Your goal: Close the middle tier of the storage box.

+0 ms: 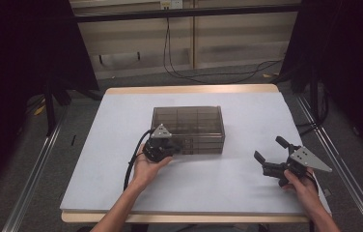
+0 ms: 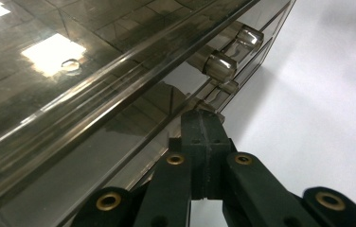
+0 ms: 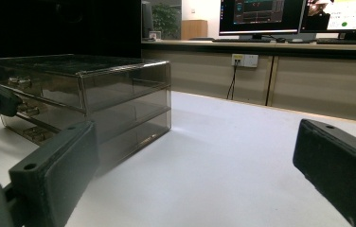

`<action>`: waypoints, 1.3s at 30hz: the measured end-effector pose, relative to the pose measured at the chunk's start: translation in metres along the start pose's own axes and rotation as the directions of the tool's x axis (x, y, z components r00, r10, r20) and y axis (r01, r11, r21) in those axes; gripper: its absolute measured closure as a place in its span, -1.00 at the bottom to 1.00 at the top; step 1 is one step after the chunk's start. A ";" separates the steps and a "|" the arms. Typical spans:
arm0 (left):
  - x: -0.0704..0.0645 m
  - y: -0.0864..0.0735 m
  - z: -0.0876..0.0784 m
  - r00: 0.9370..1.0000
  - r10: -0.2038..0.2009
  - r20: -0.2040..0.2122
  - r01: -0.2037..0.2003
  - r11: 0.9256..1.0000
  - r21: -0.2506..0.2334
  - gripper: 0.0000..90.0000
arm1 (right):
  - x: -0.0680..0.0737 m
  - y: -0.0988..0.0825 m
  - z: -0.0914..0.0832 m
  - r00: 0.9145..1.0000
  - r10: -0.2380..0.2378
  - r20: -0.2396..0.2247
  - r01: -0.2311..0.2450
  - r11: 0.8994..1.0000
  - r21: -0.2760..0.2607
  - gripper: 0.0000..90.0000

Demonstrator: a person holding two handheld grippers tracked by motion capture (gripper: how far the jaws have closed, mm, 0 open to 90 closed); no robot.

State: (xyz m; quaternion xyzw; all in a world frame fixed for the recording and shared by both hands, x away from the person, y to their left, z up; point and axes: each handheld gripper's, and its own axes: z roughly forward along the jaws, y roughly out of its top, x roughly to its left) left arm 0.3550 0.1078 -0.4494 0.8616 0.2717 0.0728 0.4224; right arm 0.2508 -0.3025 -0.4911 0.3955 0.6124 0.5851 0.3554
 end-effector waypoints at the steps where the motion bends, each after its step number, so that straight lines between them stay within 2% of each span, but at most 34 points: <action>1: 0.000 0.000 0.000 1.000 -0.004 -0.002 0.004 1.000 -0.003 1.00 | 0.000 0.000 0.000 1.000 0.002 0.001 -0.002 1.000 0.000 -0.98; 6: -0.002 0.000 0.000 1.000 0.008 -0.011 -0.008 1.000 0.000 1.00 | 0.000 0.000 0.000 1.000 0.003 0.000 -0.003 1.000 0.001 -0.98; 10: 0.000 -0.001 0.001 1.000 -0.002 0.008 0.002 1.000 -0.012 1.00 | 0.000 0.000 0.000 1.000 0.002 0.001 -0.002 1.000 0.001 -0.98; 15: 0.000 -0.003 -0.003 1.000 0.008 0.010 -0.008 1.000 -0.011 0.83 | 0.000 0.000 0.000 1.000 0.002 -0.001 -0.002 1.000 0.001 -0.98; 18: 0.001 -0.004 -0.006 1.000 0.000 0.008 0.000 1.000 -0.008 0.78 | 0.000 0.000 0.000 1.000 0.001 -0.001 -0.001 1.000 0.001 -0.98; 20: 0.000 -0.005 -0.008 1.000 -0.004 0.021 0.005 1.000 -0.012 0.74 | 0.000 0.000 0.000 1.000 -0.002 -0.002 0.002 1.000 0.001 -0.98; 21: 0.000 -0.006 -0.011 1.000 0.007 0.008 -0.007 1.000 0.004 0.68 | 0.000 0.000 0.000 1.000 0.001 -0.001 -0.001 1.000 0.001 -0.98; 23: -0.001 -0.008 -0.013 1.000 0.009 0.015 -0.009 1.000 0.005 0.59 | 0.000 0.000 0.000 1.000 0.002 -0.001 -0.002 1.000 0.001 -0.98; 24: -0.001 -0.009 -0.015 1.000 0.009 0.004 -0.009 1.000 0.001 0.59 | 0.000 0.000 0.000 1.000 0.002 -0.001 -0.002 1.000 0.001 -0.98; 28: -0.001 -0.012 -0.022 0.999 0.023 0.022 -0.022 0.999 -0.027 0.38 | 0.000 0.000 0.000 1.000 0.002 0.001 -0.002 1.000 0.001 -0.98; 29: -0.001 -0.012 -0.025 0.999 0.031 0.018 -0.030 0.999 -0.018 0.38 | 0.000 0.000 0.000 1.000 0.002 0.001 -0.002 1.000 0.001 -0.98; 30: -0.002 -0.014 -0.027 1.000 0.021 0.016 -0.021 0.999 -0.036 0.32 | 0.000 0.000 0.000 1.000 0.002 0.001 -0.002 1.000 0.001 -0.98; 32: -0.002 -0.015 -0.031 1.000 0.022 0.020 -0.022 0.999 -0.040 0.12 | 0.000 0.000 0.000 1.000 0.001 0.001 -0.001 1.000 0.000 -0.98; 36: -0.004 -0.019 -0.041 1.000 0.017 0.020 -0.016 0.999 -0.045 -0.08 | 0.000 0.000 0.000 1.000 0.002 0.001 -0.002 1.000 0.000 -0.98; 38: -0.004 -0.019 -0.043 1.000 0.026 0.016 -0.025 0.998 -0.056 -0.10 | 0.000 0.000 0.000 1.000 0.002 0.001 -0.002 1.000 0.001 -0.98; 39: -0.005 -0.020 -0.046 1.000 0.019 0.002 -0.019 0.999 -0.050 -0.24 | 0.000 0.000 0.000 1.000 -0.001 0.000 0.001 1.000 0.000 -0.98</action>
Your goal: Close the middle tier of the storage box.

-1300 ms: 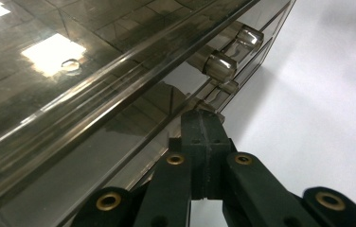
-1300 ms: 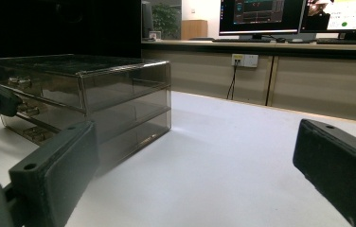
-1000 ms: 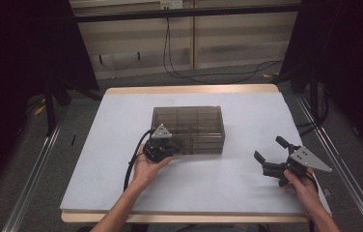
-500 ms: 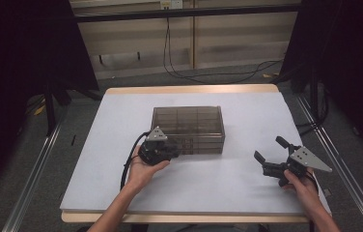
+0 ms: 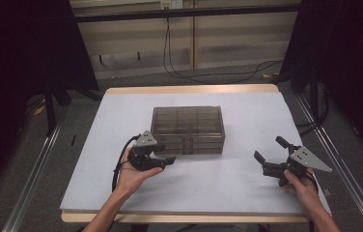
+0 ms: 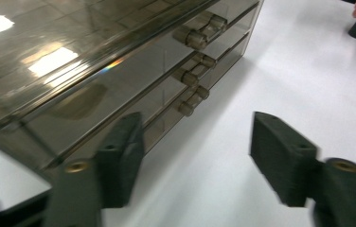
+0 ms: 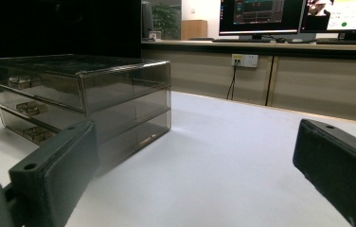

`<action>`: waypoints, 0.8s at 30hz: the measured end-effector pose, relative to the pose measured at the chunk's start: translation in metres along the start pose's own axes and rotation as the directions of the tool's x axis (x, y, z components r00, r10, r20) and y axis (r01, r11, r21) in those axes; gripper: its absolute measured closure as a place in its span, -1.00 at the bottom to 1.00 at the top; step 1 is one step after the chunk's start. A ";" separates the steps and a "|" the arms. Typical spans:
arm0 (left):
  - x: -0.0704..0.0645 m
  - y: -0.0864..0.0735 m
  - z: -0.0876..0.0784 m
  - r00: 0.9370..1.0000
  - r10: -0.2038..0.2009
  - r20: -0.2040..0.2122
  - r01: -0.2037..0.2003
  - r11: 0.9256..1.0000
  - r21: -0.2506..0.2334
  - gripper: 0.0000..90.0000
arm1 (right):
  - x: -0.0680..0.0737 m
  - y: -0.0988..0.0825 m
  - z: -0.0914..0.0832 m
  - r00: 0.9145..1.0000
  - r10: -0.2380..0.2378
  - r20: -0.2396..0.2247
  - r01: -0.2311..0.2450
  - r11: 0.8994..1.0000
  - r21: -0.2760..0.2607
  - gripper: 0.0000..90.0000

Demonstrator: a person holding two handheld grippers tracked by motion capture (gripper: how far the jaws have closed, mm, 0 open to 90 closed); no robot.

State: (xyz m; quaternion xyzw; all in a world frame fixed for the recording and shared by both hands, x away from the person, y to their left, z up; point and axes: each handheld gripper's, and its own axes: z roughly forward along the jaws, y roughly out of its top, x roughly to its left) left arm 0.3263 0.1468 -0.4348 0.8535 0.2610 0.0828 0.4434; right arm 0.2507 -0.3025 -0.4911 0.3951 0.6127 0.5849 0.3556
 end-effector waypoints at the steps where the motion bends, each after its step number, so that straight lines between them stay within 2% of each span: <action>1: 0.000 0.000 0.000 1.000 0.000 0.000 0.000 1.000 0.000 -0.26 | 0.000 0.000 0.000 1.000 0.000 0.000 0.000 1.000 0.000 -0.98; 6: -0.001 -0.005 -0.009 1.000 -0.020 -0.005 0.020 1.000 0.003 -0.49 | 0.000 0.000 0.000 1.000 0.004 0.000 -0.004 1.000 0.001 -0.98; 9: 0.000 -0.008 -0.013 1.000 -0.012 -0.004 0.012 1.000 0.009 -0.60 | 0.000 0.000 0.000 1.000 0.003 -0.001 -0.003 1.000 0.002 -0.98; 10: 0.000 -0.009 -0.015 0.999 -0.026 -0.019 0.026 1.000 0.006 -0.70 | 0.000 0.000 0.000 1.000 0.003 -0.001 -0.003 1.000 0.002 -0.98; 12: 0.001 -0.010 -0.016 0.999 -0.038 -0.018 0.038 0.999 -0.002 -0.81 | 0.000 0.000 0.000 1.000 0.004 0.002 -0.004 1.000 0.002 -0.98; 14: 0.002 -0.010 -0.020 0.999 -0.051 -0.016 0.051 0.999 -0.008 -0.81 | 0.000 0.000 0.000 1.000 0.003 0.002 -0.003 1.000 0.002 -0.98; 15: 0.003 -0.011 -0.023 0.999 -0.039 -0.014 0.039 0.999 -0.007 -0.84 | 0.000 0.000 0.000 1.000 0.003 0.002 -0.003 1.000 0.002 -0.98; 18: 0.003 -0.015 -0.030 0.999 -0.039 -0.012 0.039 0.999 -0.016 -0.89 | 0.000 0.000 0.000 1.000 0.004 0.002 -0.004 1.000 0.001 -0.98; 20: 0.005 -0.018 -0.036 0.999 -0.052 -0.002 0.051 0.998 -0.027 -0.91 | 0.000 0.000 0.000 1.000 0.003 0.000 -0.003 1.000 0.002 -0.98; 24: 0.008 -0.024 -0.045 0.997 -0.071 -0.019 0.070 0.997 -0.035 -0.92 | 0.000 0.000 0.000 1.000 0.003 0.002 -0.003 1.000 0.003 -0.98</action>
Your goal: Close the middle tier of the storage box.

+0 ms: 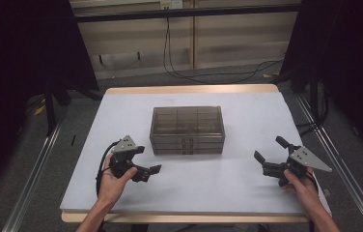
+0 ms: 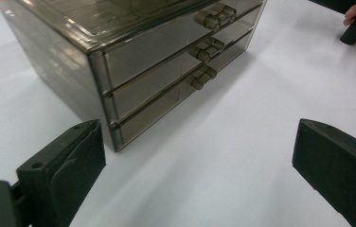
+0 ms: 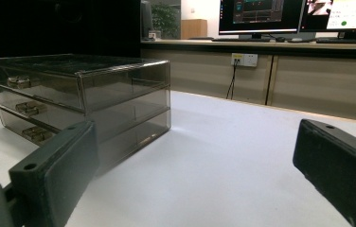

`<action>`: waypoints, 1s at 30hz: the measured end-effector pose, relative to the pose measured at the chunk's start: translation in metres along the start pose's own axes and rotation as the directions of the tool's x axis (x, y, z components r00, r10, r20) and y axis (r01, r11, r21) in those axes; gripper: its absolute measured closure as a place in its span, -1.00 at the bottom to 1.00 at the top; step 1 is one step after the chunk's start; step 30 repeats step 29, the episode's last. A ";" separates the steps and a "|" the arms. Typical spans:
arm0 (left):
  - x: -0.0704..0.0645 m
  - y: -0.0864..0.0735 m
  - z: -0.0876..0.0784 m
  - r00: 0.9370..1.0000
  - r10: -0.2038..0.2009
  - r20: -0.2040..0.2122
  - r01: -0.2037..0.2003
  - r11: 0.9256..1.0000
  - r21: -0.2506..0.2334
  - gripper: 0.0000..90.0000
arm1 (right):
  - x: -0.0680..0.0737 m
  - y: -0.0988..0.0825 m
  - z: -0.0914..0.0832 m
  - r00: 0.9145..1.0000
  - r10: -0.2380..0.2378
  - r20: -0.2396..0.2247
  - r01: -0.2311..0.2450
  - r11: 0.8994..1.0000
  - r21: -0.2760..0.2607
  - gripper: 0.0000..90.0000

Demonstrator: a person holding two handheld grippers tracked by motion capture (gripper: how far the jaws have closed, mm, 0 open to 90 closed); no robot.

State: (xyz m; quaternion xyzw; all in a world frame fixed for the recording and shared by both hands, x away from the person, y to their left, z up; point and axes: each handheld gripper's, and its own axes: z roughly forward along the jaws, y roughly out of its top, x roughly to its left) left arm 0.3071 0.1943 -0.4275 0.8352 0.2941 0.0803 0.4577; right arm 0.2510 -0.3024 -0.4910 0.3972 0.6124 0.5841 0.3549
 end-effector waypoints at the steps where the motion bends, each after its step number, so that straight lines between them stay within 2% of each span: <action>1: 0.002 -0.003 -0.002 1.000 0.001 -0.003 -0.001 1.000 0.000 -0.93 | 0.000 0.000 0.000 1.000 -0.004 0.000 0.004 1.000 0.001 -0.98; 4: 0.004 -0.009 -0.005 1.000 -0.012 -0.022 0.012 1.000 0.008 -0.93 | 0.000 0.000 0.000 1.000 -0.004 0.000 0.004 1.000 0.002 -0.98; 7: 0.007 -0.017 -0.009 0.996 -0.029 -0.081 0.030 0.999 0.016 -0.93 | 0.000 0.000 0.000 1.000 0.000 0.001 0.000 1.000 0.000 -0.98; 11: 0.009 -0.023 -0.014 0.996 -0.029 -0.087 0.031 0.999 0.024 -0.93 | 0.000 0.000 0.000 1.000 -0.001 0.001 0.001 1.000 -0.001 -0.98; 12: 0.008 -0.029 -0.016 0.994 -0.031 -0.109 0.034 0.999 0.027 -0.92 | 0.000 0.000 0.000 1.000 0.000 0.001 0.000 1.000 0.000 -0.98; 13: 0.008 -0.029 -0.016 0.994 -0.031 -0.109 0.034 0.999 0.027 -0.92 | 0.000 0.000 0.000 1.000 0.000 0.001 0.000 1.000 0.000 -0.98; 17: 0.011 -0.041 -0.024 0.991 -0.058 -0.119 0.062 0.998 0.024 -0.93 | 0.001 0.000 0.000 1.000 -0.002 0.002 0.002 1.000 0.000 -0.98; 22: 0.020 -0.055 -0.034 0.981 -0.091 -0.170 0.093 0.996 0.002 -0.93 | 0.001 0.000 0.000 1.000 0.000 0.001 0.000 1.000 -0.002 -0.98; 23: 0.023 -0.059 -0.038 0.978 -0.118 -0.174 0.117 0.993 -0.020 -0.93 | 0.001 0.000 0.000 1.000 0.000 0.003 0.000 1.000 -0.002 -0.98; 24: 0.024 -0.060 -0.039 0.976 -0.127 -0.178 0.124 0.992 -0.027 -0.93 | 0.001 0.000 0.000 1.000 0.001 0.000 -0.001 1.000 -0.003 -0.98; 25: 0.024 -0.060 -0.039 0.976 -0.127 -0.178 0.124 0.992 -0.027 -0.93 | 0.000 0.000 0.000 1.000 -0.006 -0.003 0.006 1.000 -0.002 -0.98; 26: 0.028 -0.061 -0.041 0.970 -0.131 -0.203 0.127 0.991 -0.035 -0.93 | 0.000 0.000 0.000 1.000 0.000 0.000 0.000 1.000 -0.002 -0.98; 27: 0.028 -0.061 -0.041 0.970 -0.131 -0.203 0.127 0.991 -0.035 -0.94 | 0.000 0.000 0.000 1.000 0.000 0.000 0.000 1.000 -0.002 -0.98; 29: 0.033 -0.063 -0.040 0.965 -0.143 -0.220 0.140 0.990 -0.028 -0.94 | 0.000 0.000 0.000 1.000 -0.001 -0.001 0.001 1.000 -0.001 -0.98; 30: 0.033 -0.063 -0.040 0.965 -0.143 -0.220 0.140 0.990 -0.028 -0.94 | 0.000 0.000 0.000 1.000 -0.001 -0.001 0.001 1.000 -0.001 -0.98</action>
